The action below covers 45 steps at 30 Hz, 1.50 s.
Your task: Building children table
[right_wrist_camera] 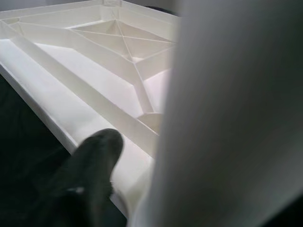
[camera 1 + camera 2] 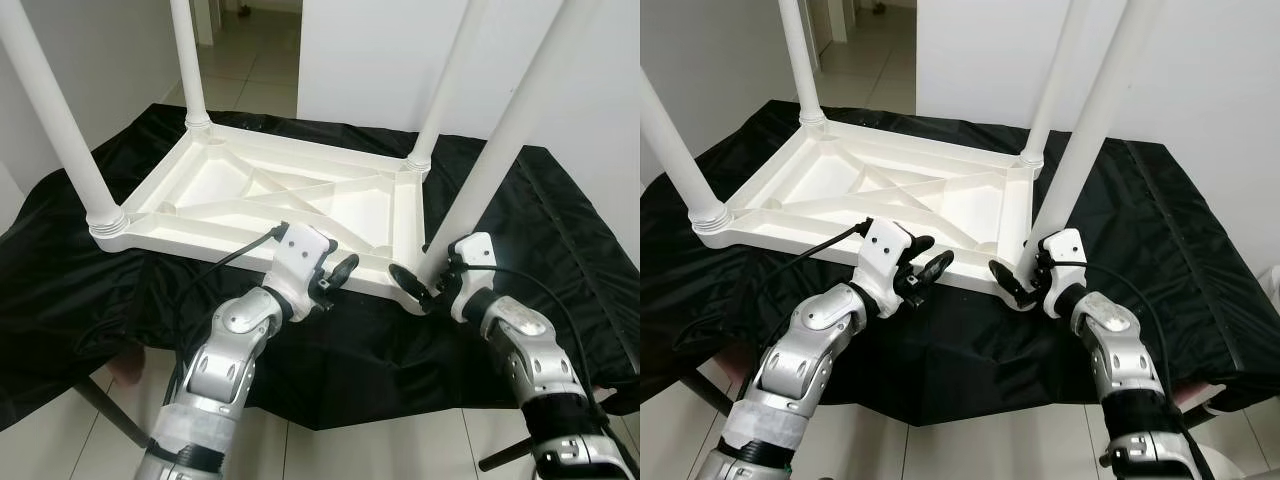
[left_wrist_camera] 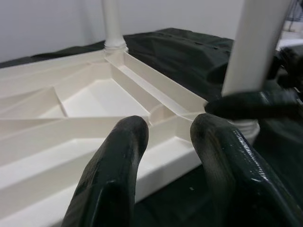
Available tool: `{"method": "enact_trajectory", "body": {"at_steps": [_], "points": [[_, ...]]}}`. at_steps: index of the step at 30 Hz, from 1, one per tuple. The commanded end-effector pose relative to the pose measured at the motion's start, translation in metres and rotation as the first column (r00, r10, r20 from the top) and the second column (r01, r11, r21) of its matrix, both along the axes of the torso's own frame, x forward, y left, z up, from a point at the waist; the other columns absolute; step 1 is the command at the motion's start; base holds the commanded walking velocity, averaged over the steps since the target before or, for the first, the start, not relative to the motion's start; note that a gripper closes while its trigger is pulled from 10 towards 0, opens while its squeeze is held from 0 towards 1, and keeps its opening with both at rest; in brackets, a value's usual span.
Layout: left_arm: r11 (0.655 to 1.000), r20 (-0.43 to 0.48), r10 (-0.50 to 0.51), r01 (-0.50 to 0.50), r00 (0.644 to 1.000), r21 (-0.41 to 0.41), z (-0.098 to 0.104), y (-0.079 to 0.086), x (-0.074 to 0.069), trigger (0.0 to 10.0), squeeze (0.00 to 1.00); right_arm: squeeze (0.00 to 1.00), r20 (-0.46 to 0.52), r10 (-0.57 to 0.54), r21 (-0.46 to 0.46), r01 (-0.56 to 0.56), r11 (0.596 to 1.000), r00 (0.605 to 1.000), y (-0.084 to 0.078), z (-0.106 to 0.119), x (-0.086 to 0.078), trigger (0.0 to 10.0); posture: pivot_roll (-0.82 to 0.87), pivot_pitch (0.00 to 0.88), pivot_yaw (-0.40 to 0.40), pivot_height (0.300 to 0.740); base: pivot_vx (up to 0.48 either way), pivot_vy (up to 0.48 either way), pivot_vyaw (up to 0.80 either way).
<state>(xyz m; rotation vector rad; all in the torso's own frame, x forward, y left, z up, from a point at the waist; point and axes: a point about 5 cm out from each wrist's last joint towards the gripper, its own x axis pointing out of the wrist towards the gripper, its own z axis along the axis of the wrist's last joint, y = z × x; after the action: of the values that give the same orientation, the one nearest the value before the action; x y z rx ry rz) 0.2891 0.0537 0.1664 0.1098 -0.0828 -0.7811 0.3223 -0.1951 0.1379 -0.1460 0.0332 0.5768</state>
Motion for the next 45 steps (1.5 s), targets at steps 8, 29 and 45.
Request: {"method": "enact_trajectory", "body": {"at_steps": [8,29,45], "points": [[0.995,-0.041,-0.091,0.092,0.995,0.035,-0.009,-0.004,-0.012,10.0,0.00,0.00,-0.053,0.043,-0.006,-0.043,0.999,0.998,0.000,-0.013,-0.002,0.0,0.05,0.024,-0.041,0.740,0.000,0.000,0.00],[0.995,-0.008,-0.084,0.084,0.996,0.053,-0.005,-0.007,-0.006,10.0,0.00,0.00,-0.022,-0.412,0.100,0.412,0.905,0.911,0.017,-0.019,-0.015,10.0,0.02,0.019,-0.015,0.740,0.000,0.000,0.00],[0.998,-0.011,-0.065,0.065,0.998,0.027,-0.002,-0.007,-0.006,10.0,0.00,0.00,-0.107,-0.647,0.210,0.653,0.728,0.755,0.059,-0.019,-0.023,10.0,0.04,0.016,-0.036,0.740,0.000,0.000,0.00]]}}
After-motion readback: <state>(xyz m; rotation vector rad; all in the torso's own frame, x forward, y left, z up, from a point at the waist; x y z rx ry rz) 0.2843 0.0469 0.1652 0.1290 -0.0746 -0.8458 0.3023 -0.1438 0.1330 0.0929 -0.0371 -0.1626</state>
